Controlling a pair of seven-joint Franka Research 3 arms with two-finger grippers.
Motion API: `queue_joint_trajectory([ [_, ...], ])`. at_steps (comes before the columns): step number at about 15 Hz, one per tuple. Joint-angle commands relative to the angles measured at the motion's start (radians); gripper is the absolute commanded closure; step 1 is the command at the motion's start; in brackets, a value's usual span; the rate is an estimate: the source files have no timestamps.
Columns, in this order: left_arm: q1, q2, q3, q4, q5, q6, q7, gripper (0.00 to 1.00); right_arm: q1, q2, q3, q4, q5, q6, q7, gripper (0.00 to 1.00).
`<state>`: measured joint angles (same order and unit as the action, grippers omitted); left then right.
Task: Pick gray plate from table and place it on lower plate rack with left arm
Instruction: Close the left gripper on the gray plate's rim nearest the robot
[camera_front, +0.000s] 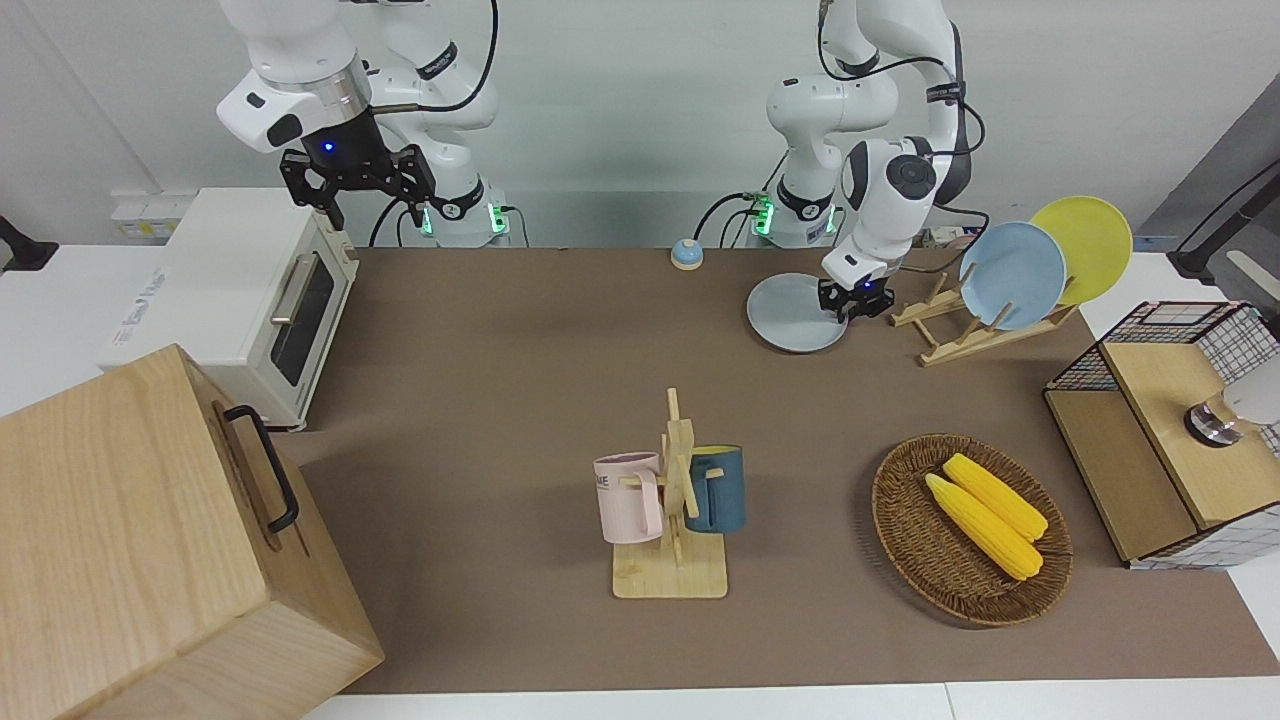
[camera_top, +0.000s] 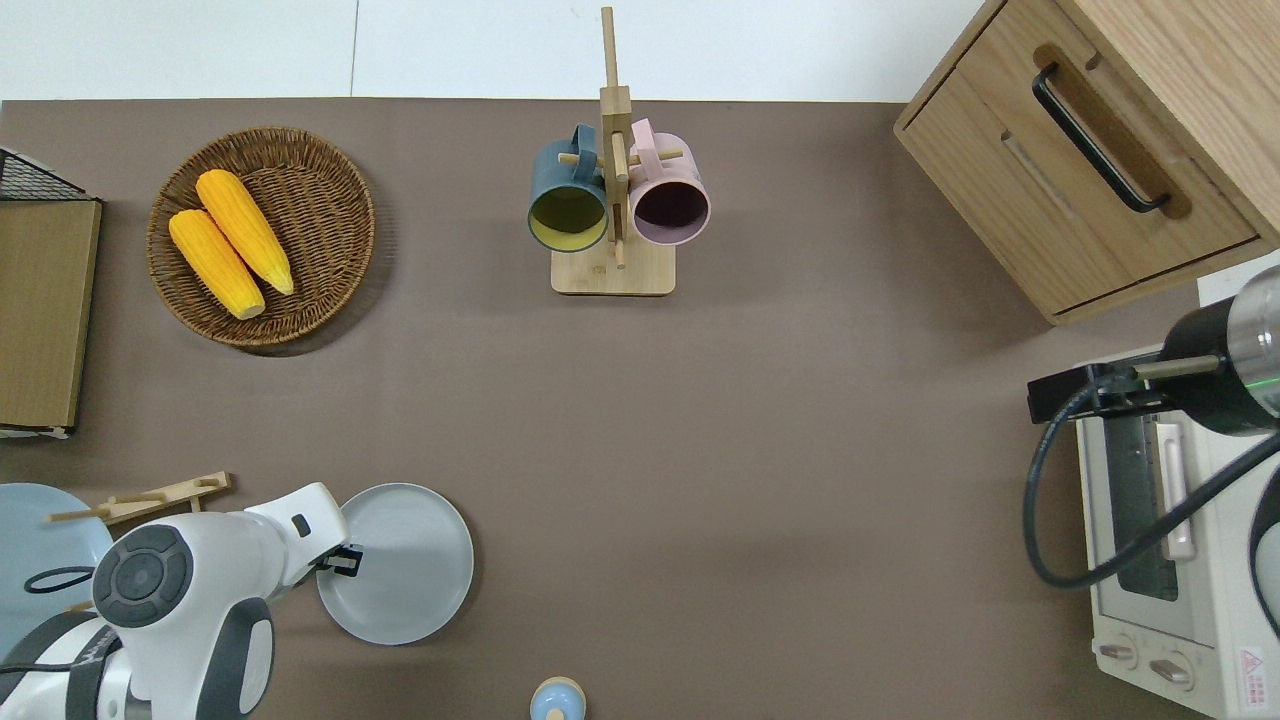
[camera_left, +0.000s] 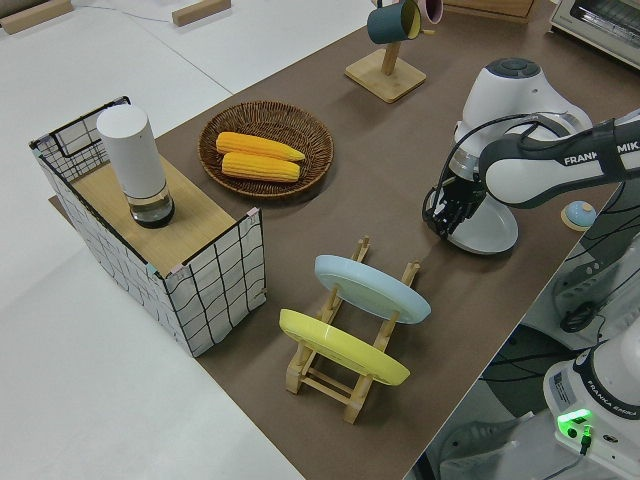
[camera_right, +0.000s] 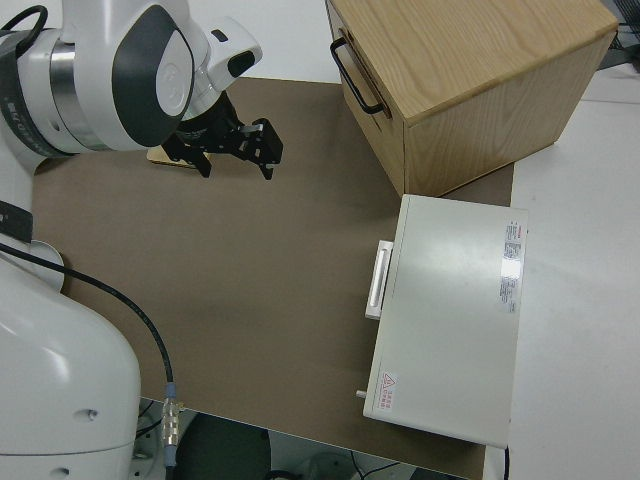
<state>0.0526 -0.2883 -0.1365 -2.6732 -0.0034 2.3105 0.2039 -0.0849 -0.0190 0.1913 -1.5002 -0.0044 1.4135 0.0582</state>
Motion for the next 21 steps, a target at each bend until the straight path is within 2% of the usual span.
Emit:
queue_joint_trajectory([
  [1,-0.016,-0.055,0.015,0.018,-0.007,-0.080,0.014,1.00,-0.007,-0.002,0.007,0.006,0.007,-0.014,0.000,0.013],
  [5,-0.013,-0.075,0.017,0.044,-0.006,-0.132,0.014,1.00,-0.007,-0.002,0.005,0.006,0.007,-0.014,-0.001,0.013],
  [14,-0.011,-0.101,0.018,0.047,-0.006,-0.158,0.014,1.00,-0.007,-0.002,0.007,0.006,0.007,-0.014,0.000,0.011],
  [21,-0.011,-0.130,0.017,0.113,-0.006,-0.269,0.014,1.00,-0.007,-0.002,0.005,0.006,0.007,-0.014,0.000,0.011],
])
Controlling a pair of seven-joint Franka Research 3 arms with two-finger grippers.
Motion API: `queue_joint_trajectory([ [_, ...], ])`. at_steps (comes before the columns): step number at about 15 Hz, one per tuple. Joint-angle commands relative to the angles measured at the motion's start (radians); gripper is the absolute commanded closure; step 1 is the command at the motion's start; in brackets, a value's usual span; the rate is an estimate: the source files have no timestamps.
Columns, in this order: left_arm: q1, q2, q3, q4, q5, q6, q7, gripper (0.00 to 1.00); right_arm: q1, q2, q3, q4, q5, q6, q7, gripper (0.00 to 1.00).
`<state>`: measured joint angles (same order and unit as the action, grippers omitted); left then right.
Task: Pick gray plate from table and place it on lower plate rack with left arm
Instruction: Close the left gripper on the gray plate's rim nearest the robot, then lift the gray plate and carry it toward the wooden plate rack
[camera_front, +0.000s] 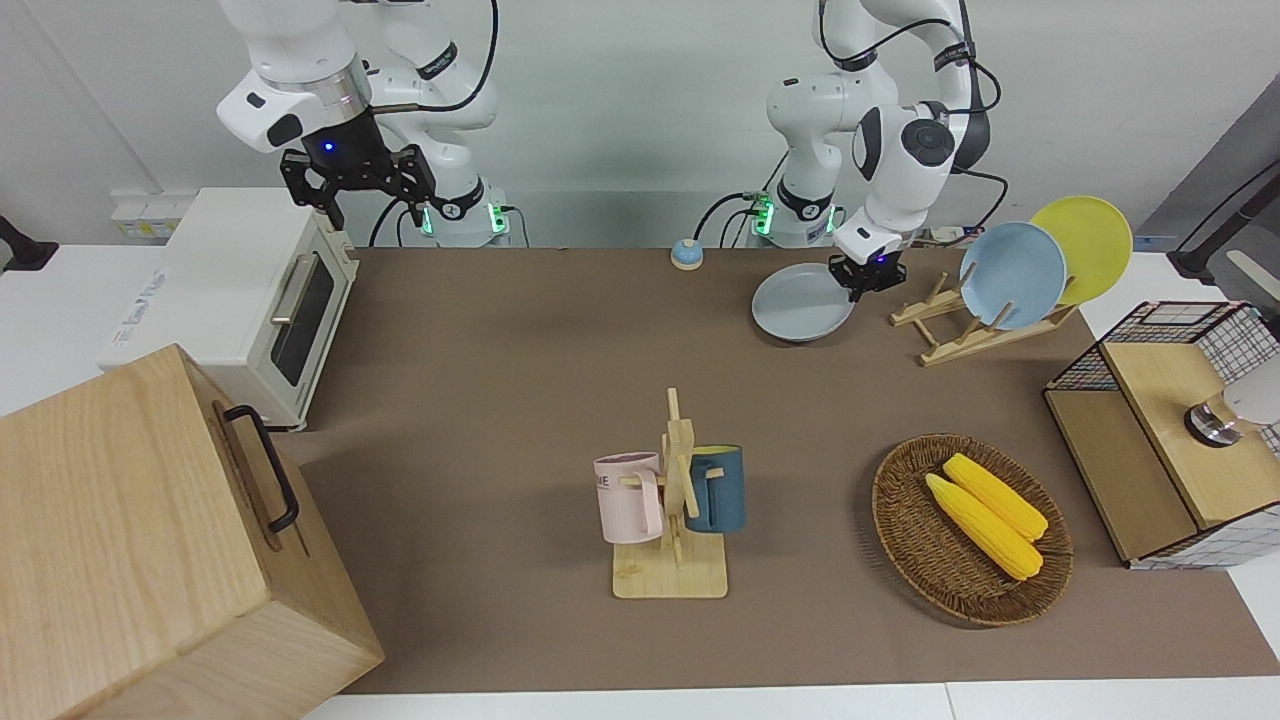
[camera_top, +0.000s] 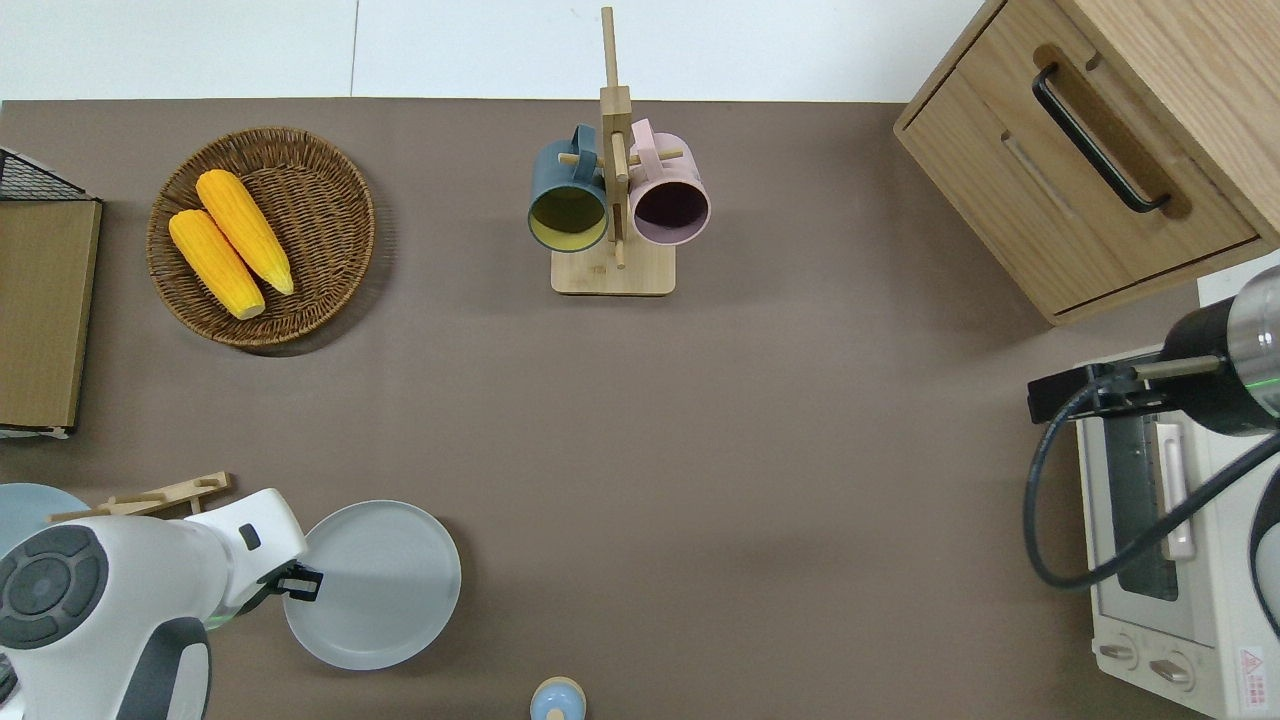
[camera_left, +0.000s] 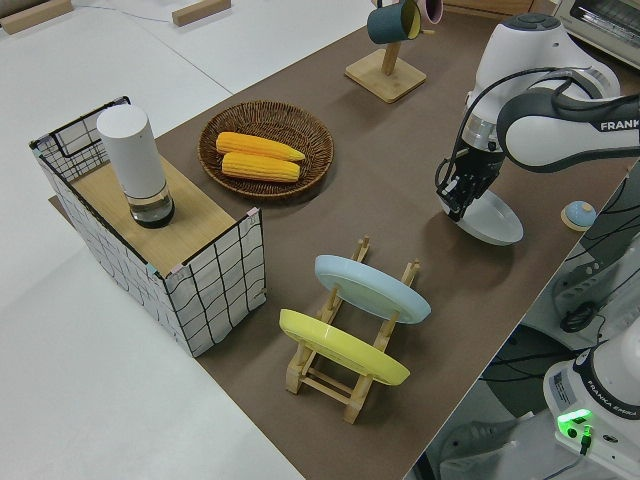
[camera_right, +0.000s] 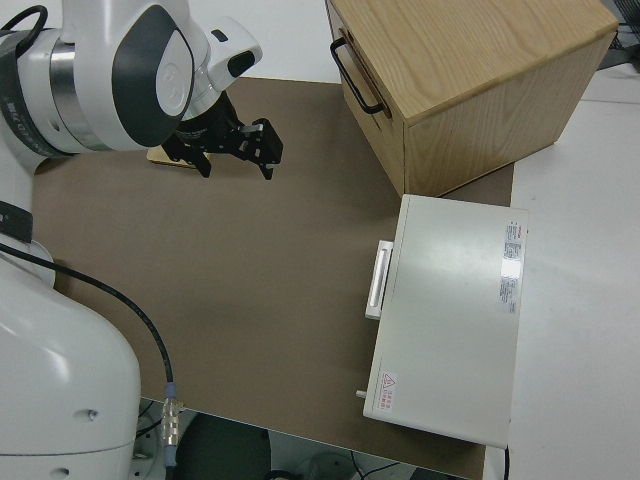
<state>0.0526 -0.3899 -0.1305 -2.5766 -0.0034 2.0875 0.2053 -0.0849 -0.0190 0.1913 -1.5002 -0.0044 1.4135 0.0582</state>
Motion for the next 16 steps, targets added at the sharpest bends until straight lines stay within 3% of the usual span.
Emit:
queue_joint_trajectory([
  [1,-0.011,-0.035,0.011,0.023,-0.006,-0.055,0.013,1.00,-0.007,-0.002,0.005,0.006,0.007,-0.014,-0.001,0.013],
  [8,-0.005,-0.056,0.011,0.153,0.022,-0.219,-0.001,1.00,-0.007,-0.002,0.007,0.006,0.007,-0.014,0.000,0.011],
  [16,-0.003,-0.060,0.009,0.282,0.222,-0.397,-0.062,1.00,-0.007,-0.002,0.005,0.006,0.007,-0.014,0.000,0.011],
])
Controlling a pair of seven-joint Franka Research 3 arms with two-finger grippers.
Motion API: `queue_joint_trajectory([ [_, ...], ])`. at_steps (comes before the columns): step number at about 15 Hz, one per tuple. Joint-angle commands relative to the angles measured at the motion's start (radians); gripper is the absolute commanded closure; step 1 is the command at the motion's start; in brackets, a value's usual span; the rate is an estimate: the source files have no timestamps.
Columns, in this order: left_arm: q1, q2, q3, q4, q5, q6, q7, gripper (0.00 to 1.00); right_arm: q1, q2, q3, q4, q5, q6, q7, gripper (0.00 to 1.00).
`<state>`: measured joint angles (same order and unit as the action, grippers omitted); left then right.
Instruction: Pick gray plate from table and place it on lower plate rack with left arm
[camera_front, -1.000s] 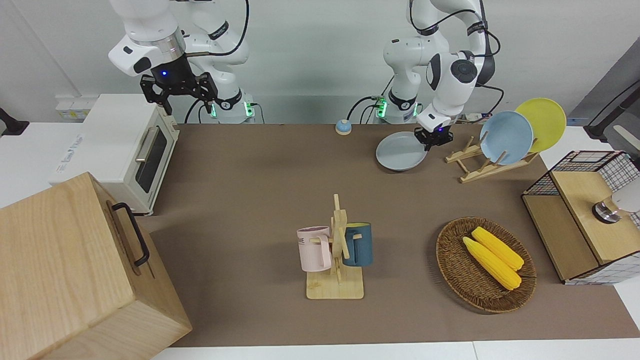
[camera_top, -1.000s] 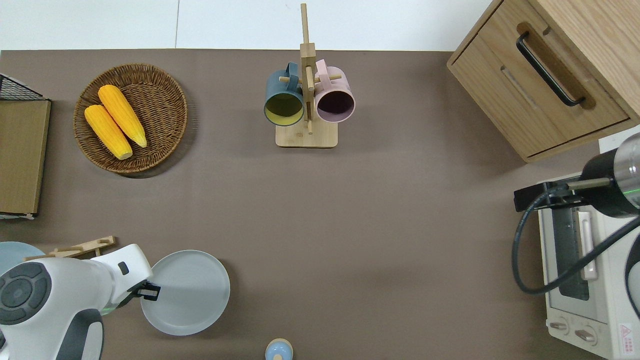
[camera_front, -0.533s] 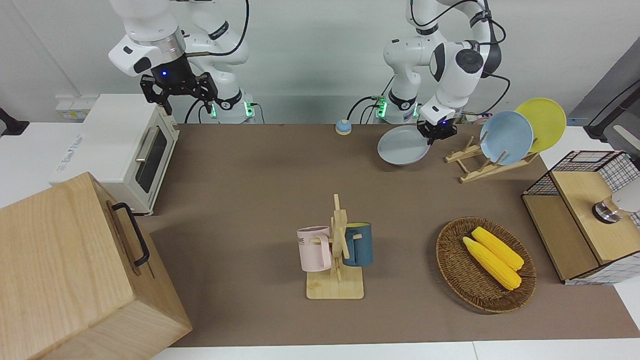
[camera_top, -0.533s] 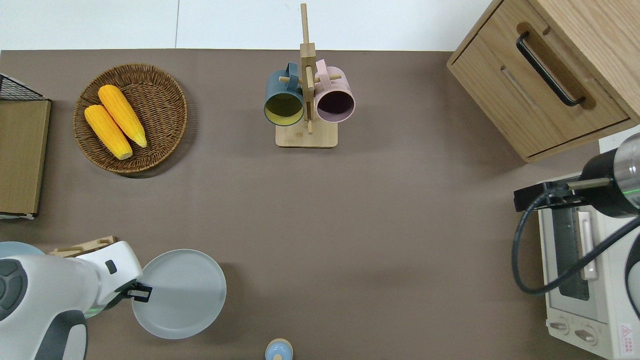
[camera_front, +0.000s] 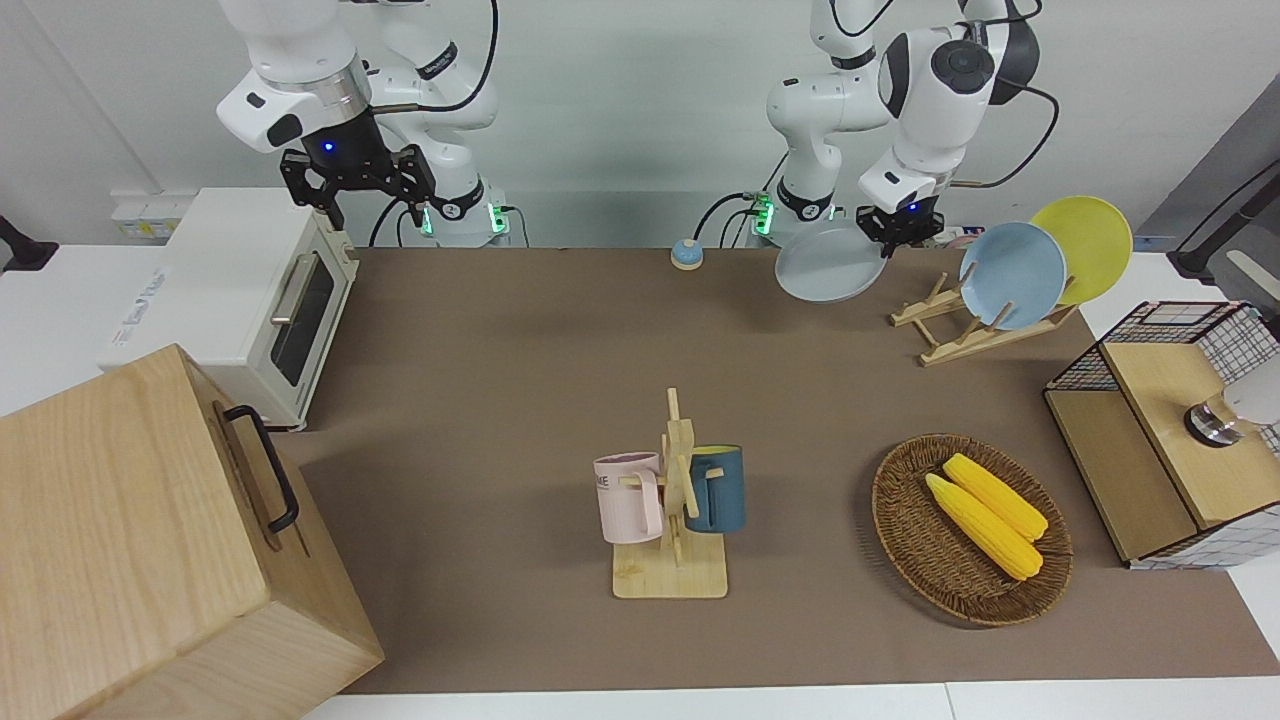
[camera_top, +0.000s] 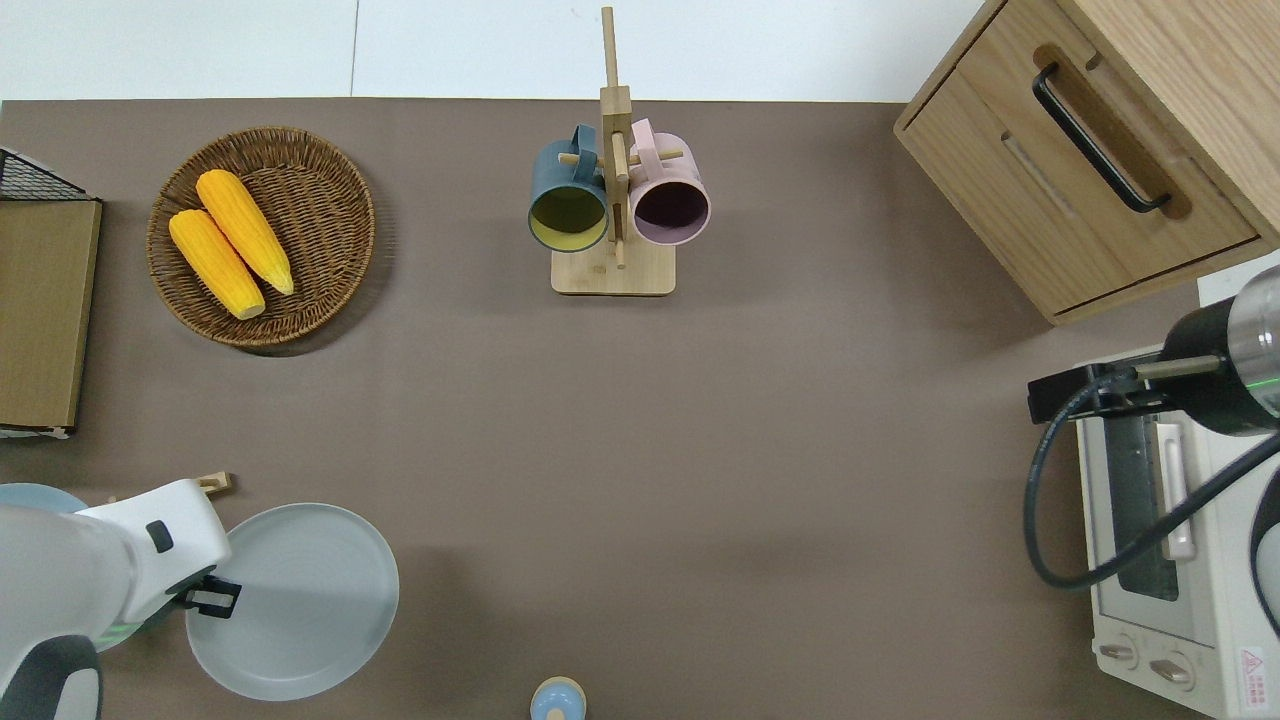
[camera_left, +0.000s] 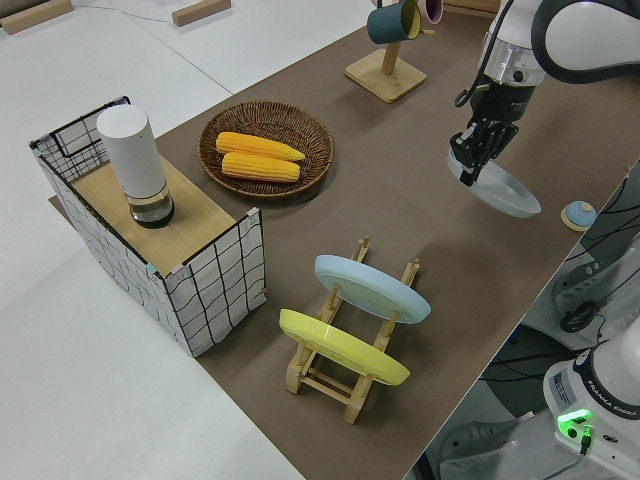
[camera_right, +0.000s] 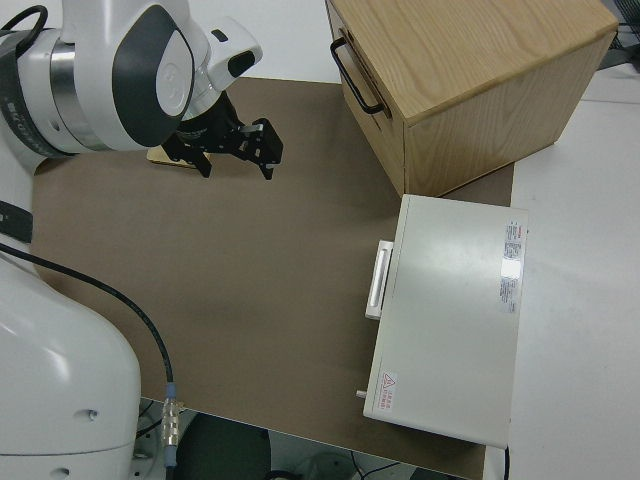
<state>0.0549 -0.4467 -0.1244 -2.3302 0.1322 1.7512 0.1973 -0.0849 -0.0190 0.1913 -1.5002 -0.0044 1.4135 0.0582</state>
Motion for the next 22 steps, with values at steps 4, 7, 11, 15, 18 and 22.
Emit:
queue_joint_trajectory([
  [4,-0.007,-0.003,-0.009,0.071,0.191,-0.116,-0.134,1.00,-0.007,-0.002,0.005,0.006,0.007,-0.014,0.000,0.011],
  [7,-0.013,-0.003,-0.011,0.083,0.259,-0.150,-0.226,1.00,-0.007,-0.002,0.005,0.006,0.007,-0.014,0.000,0.011],
  [11,-0.018,-0.001,-0.027,0.087,0.355,-0.188,-0.359,1.00,-0.007,-0.002,0.007,0.006,0.007,-0.014,0.000,0.011],
  [15,-0.018,0.005,-0.058,0.086,0.444,-0.234,-0.504,1.00,-0.007,-0.002,0.005,0.006,0.007,-0.014,-0.001,0.013],
  [18,-0.018,0.017,-0.090,0.086,0.497,-0.263,-0.654,1.00,-0.007,-0.002,0.007,0.006,0.007,-0.014,0.000,0.011],
  [22,-0.018,0.060,-0.133,0.075,0.578,-0.280,-0.821,1.00,-0.007,-0.002,0.007,0.006,0.007,-0.014,-0.001,0.011],
])
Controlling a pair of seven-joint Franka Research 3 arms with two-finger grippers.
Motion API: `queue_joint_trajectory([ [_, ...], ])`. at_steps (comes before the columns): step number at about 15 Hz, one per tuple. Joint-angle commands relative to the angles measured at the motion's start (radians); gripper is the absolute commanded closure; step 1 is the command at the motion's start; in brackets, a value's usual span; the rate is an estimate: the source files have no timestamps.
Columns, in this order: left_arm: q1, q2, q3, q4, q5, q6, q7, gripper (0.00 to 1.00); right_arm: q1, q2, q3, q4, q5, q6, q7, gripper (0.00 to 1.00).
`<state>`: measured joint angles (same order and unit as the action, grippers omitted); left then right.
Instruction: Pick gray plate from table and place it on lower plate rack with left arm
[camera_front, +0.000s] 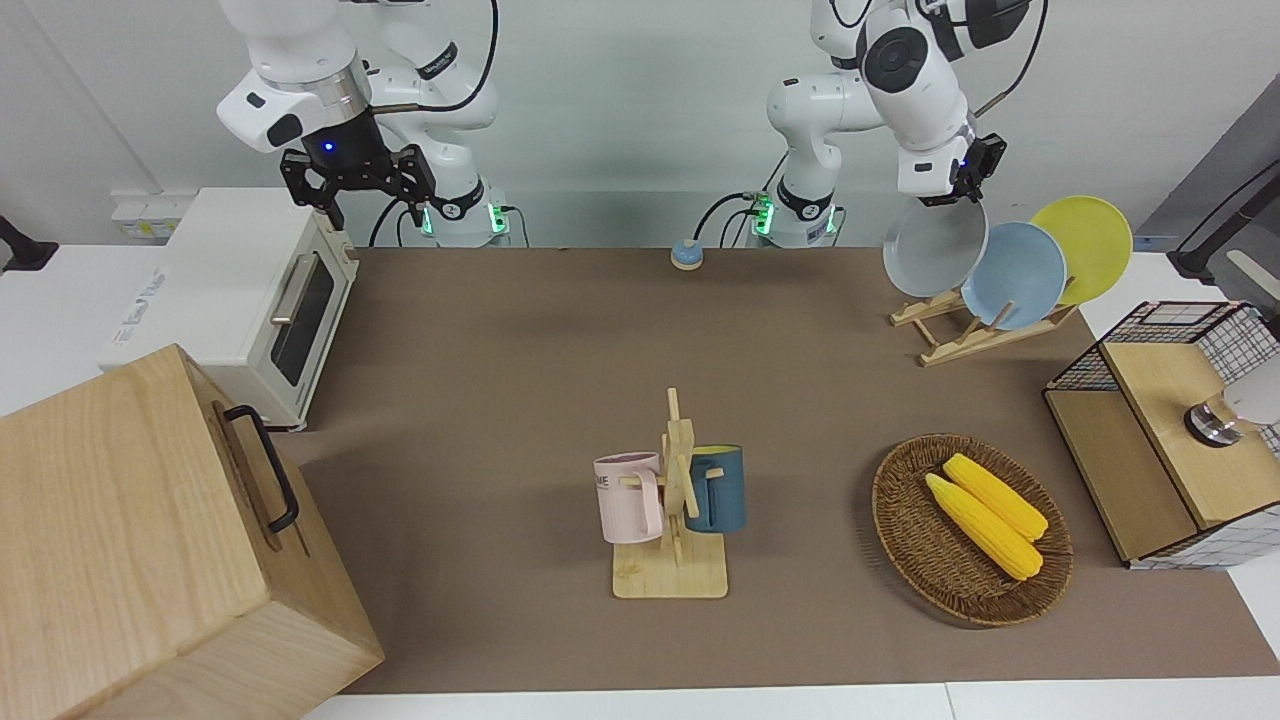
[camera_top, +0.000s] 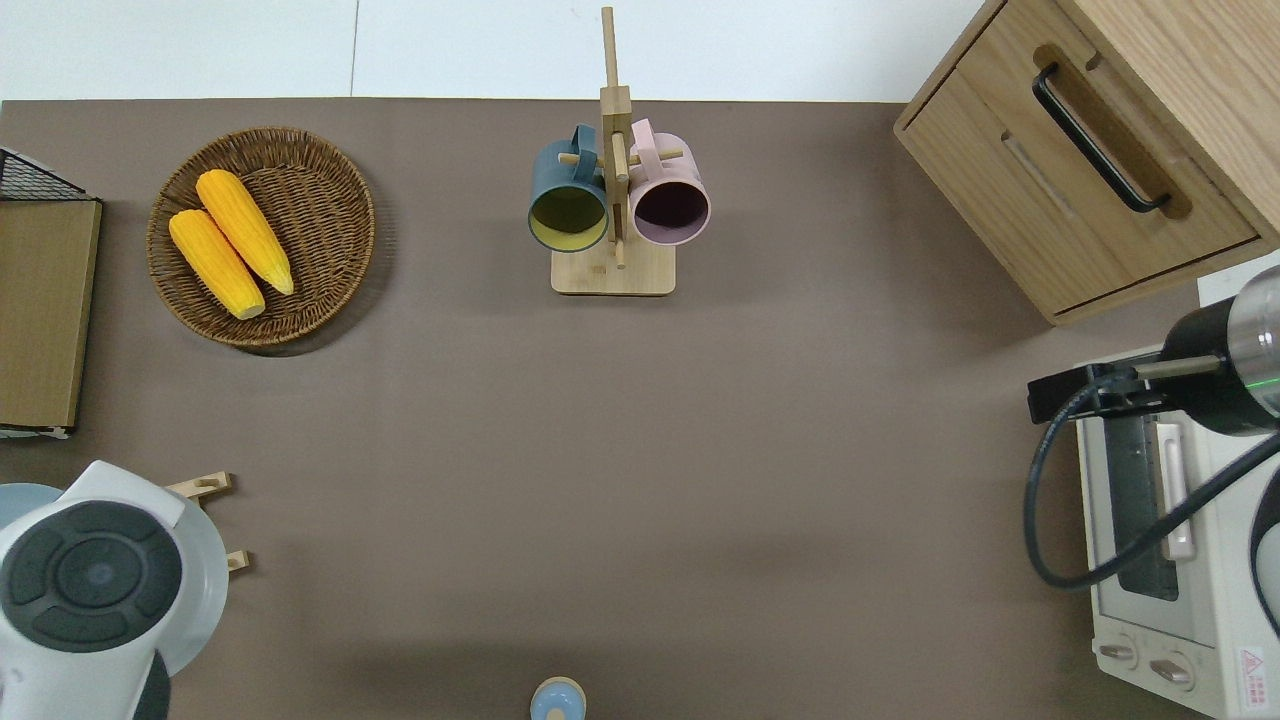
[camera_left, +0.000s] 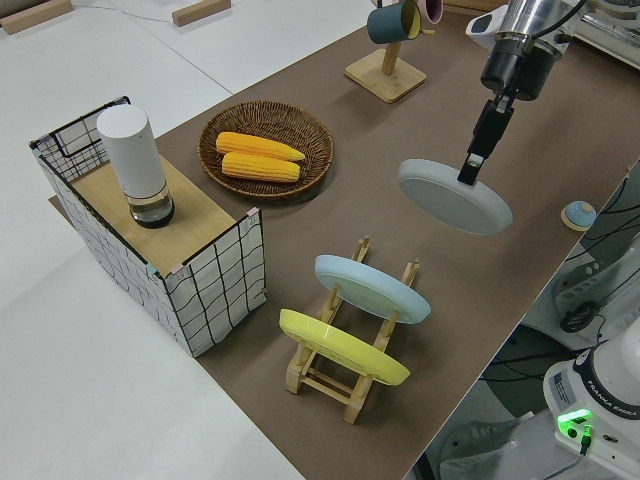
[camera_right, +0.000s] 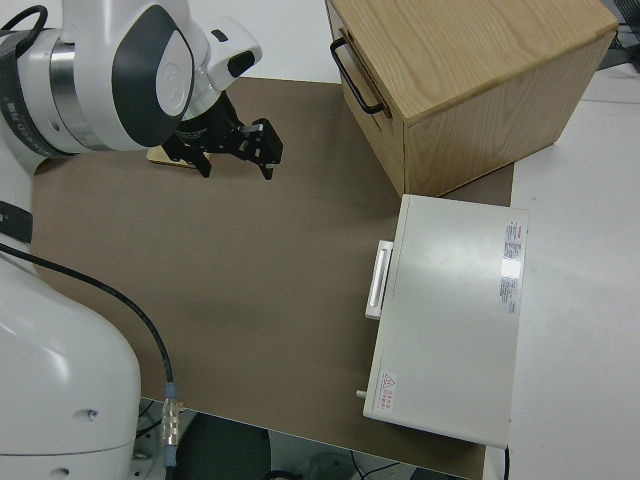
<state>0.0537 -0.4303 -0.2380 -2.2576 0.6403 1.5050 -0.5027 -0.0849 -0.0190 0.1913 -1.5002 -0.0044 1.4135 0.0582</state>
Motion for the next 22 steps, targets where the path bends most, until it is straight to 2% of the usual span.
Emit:
queue_joint_trajectory([
  [1,-0.017,0.053,-0.021,0.003,0.082,-0.034,-0.144,1.00,-0.007,-0.002,0.005,0.006,0.007,-0.014,0.000,0.013],
  [6,-0.015,0.110,-0.021,-0.008,0.143,-0.034,-0.256,1.00,-0.007,-0.002,0.005,0.006,0.007,-0.014,0.000,0.011],
  [10,-0.006,0.137,-0.021,-0.008,0.180,-0.034,-0.278,1.00,-0.007,-0.002,0.007,0.006,0.007,-0.014,-0.001,0.013],
  [15,-0.006,0.180,-0.021,-0.023,0.203,-0.034,-0.370,1.00,-0.007,-0.002,0.005,0.006,0.007,-0.014,0.000,0.013],
  [20,-0.005,0.186,-0.020,-0.056,0.203,-0.034,-0.407,1.00,-0.007,-0.002,0.005,0.006,0.007,-0.014,0.000,0.011],
  [22,-0.006,0.212,-0.021,-0.063,0.203,-0.034,-0.439,1.00,-0.007,-0.002,0.005,0.006,0.007,-0.014,0.000,0.011],
])
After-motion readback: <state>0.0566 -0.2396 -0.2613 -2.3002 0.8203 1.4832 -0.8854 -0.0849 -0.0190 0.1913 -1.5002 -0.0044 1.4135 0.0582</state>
